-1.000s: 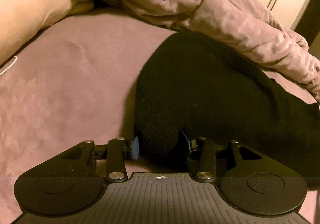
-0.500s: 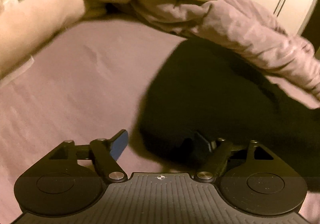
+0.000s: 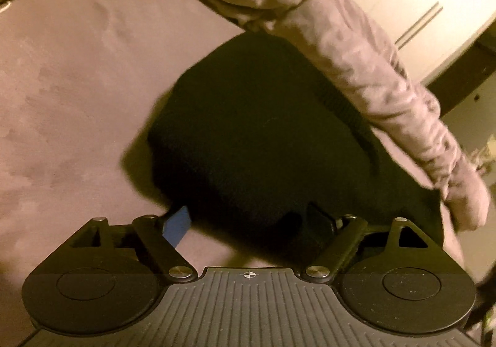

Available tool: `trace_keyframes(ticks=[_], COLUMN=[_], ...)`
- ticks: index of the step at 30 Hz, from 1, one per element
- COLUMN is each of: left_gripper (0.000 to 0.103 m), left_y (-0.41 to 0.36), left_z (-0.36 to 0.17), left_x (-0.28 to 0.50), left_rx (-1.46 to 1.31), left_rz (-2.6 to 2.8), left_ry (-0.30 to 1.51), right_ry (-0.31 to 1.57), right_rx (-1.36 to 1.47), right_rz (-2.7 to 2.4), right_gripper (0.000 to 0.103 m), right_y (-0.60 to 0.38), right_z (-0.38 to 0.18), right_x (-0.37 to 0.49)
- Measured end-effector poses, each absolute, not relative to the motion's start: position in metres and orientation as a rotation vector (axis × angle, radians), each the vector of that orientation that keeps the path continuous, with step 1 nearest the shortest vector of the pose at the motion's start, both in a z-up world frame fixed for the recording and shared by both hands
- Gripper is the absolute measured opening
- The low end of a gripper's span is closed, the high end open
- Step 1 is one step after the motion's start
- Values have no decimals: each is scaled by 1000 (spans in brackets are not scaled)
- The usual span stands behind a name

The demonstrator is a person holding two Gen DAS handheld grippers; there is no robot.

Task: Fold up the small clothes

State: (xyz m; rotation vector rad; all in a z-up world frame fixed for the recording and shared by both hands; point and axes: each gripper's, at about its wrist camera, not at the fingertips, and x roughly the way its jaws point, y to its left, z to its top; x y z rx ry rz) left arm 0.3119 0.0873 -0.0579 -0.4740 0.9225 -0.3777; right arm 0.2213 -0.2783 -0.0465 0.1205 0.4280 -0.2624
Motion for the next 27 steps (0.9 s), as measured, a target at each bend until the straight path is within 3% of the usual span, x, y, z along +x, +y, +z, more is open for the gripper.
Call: trace_keyframes(ticks=[2,10,13,16,17,19,27], left_gripper=[86,85,65,57,46,35,29], left_y=[91,99,96,98,99,99,47], left_z=[-64,-71,-72,-74,-74,-71,1], left_x=[318,336,342,346,348,351,329], left_rx=[-534,-693,-680,-685,-696,-696,-368], left_rz=[-360,-316,-293,-292,-288,-298,-377], left_ry=[920,909,923,939,946,945,746], right_ry=[436,405,371,409,415,425,316], right_rx=[91,174,145,133,135,152,343], right_rz=[-260,-279,-287,-272,-262,-255,-194], right_gripper=[17,17,17,18,18,18,18], right_y=[-278,-278,-271,-272,-274,-279,-299], right_z=[-70,-47,-50,-66,-70,-65,-61], right_x=[226,216,208,212,215,220,185])
